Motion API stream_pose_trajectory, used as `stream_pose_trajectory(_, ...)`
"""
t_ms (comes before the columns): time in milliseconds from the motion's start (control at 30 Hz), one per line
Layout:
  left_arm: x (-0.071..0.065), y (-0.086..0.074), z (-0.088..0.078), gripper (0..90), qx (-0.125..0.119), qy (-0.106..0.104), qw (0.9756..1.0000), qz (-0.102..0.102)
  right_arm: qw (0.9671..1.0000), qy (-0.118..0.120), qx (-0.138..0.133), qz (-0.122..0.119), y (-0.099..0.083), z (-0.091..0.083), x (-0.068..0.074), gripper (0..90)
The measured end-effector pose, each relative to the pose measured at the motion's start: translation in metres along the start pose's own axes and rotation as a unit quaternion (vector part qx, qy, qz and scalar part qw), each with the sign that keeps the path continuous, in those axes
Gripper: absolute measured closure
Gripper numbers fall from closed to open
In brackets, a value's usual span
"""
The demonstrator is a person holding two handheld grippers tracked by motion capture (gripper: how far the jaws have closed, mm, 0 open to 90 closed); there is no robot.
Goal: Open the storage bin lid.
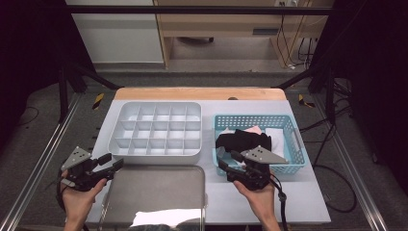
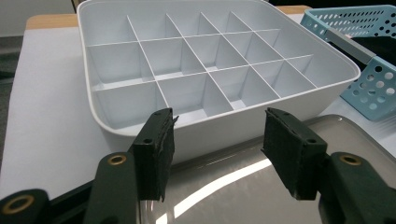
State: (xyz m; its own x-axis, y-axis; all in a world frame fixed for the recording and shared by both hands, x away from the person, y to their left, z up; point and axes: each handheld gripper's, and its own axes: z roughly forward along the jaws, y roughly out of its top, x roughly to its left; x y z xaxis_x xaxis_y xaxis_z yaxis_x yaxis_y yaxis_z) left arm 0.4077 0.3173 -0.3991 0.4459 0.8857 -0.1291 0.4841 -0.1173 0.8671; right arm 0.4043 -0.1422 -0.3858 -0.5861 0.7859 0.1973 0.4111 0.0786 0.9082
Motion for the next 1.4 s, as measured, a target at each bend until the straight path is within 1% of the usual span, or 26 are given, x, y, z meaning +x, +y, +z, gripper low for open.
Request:
stream_pose_trajectory(100,-0.002,-0.001,0.004,42.4,-0.002,-0.003,1.0000,0.001,0.9999,-0.012,-0.007,-0.001,0.007,-0.003,-0.009,44.4)
stream_pose_trajectory(200,-0.004,-0.005,0.007,42.4,0.001,-0.001,1.0000,0.003,0.9996,-0.029,-0.002,-0.002,0.012,-0.004,-0.019,45.5)
stream_pose_trajectory(267,-0.003,-0.008,0.007,42.3,0.001,0.002,1.0000,0.002,0.9992,-0.039,0.003,-0.002,0.015,-0.003,-0.024,44.5)
stream_pose_trajectory(300,-0.002,-0.011,0.006,42.3,0.002,0.004,1.0000,0.000,0.9990,-0.045,0.006,-0.002,0.016,-0.002,-0.026,43.7)
stream_pose_trajectory(333,-0.001,-0.012,0.006,42.3,0.003,0.005,1.0000,-0.003,0.9984,-0.055,0.011,-0.008,0.017,0.000,-0.030,43.4)
stream_pose_trajectory(467,0.003,-0.020,0.005,42.2,0.005,0.011,0.9999,-0.007,0.9969,-0.075,0.022,-0.011,0.018,0.010,-0.039,42.1)
stream_pose_trajectory(533,0.006,-0.024,0.005,42.1,0.004,0.013,0.9998,-0.013,0.9967,-0.076,0.024,-0.009,0.018,0.015,-0.043,41.8)
stream_pose_trajectory(633,0.008,-0.026,0.006,41.2,0.006,0.018,0.9997,-0.016,0.9963,-0.080,0.031,-0.009,0.020,0.023,-0.047,41.4)
stream_pose_trajectory(667,0.009,-0.027,0.006,40.8,0.008,0.016,0.9997,-0.017,0.9960,-0.082,0.034,-0.010,0.021,0.025,-0.048,41.4)
stream_pose_trajectory(700,0.010,-0.028,0.006,40.4,0.007,0.017,0.9997,-0.017,0.9959,-0.083,0.033,-0.013,0.022,0.027,-0.049,41.4)
stream_pose_trajectory(767,0.011,-0.028,0.005,40.0,0.004,0.017,0.9997,-0.018,0.9959,-0.084,0.030,-0.010,0.024,0.029,-0.051,41.3)
stream_pose_trajectory(867,0.013,-0.029,0.004,39.0,0.000,0.017,0.9995,-0.026,0.9956,-0.088,0.029,-0.007,0.027,0.033,-0.055,40.6)
stream_pose_trajectory(933,0.015,-0.030,0.004,38.9,0.000,0.023,0.9994,-0.027,0.9952,-0.093,0.028,-0.004,0.028,0.035,-0.057,38.5)
stream_pose_trajectory(1000,0.015,-0.031,0.006,38.6,0.001,0.033,0.9992,-0.021,0.9948,-0.097,0.031,-0.003,0.030,0.038,-0.060,37.5)
stream_pose_trajectory(1133,0.015,-0.032,0.008,37.5,0.003,0.045,0.9989,-0.010,0.9940,-0.104,0.034,0.005,0.031,0.044,-0.066,36.1)
stream_pose_trajectory(1200,0.015,-0.033,0.008,37.5,0.003,0.044,0.9990,-0.008,0.9933,-0.109,0.038,0.005,0.030,0.048,-0.068,34.2)
stream_pose_trajectory(1267,0.017,-0.033,0.009,37.9,0.008,0.037,0.9992,-0.011,0.9925,-0.111,0.050,0.005,0.028,0.053,-0.070,31.4)
stream_pose_trajectory(1400,0.019,-0.035,0.011,36.7,0.013,0.029,0.9994,-0.014,0.9912,-0.117,0.062,0.002,0.025,0.058,-0.071,27.8)
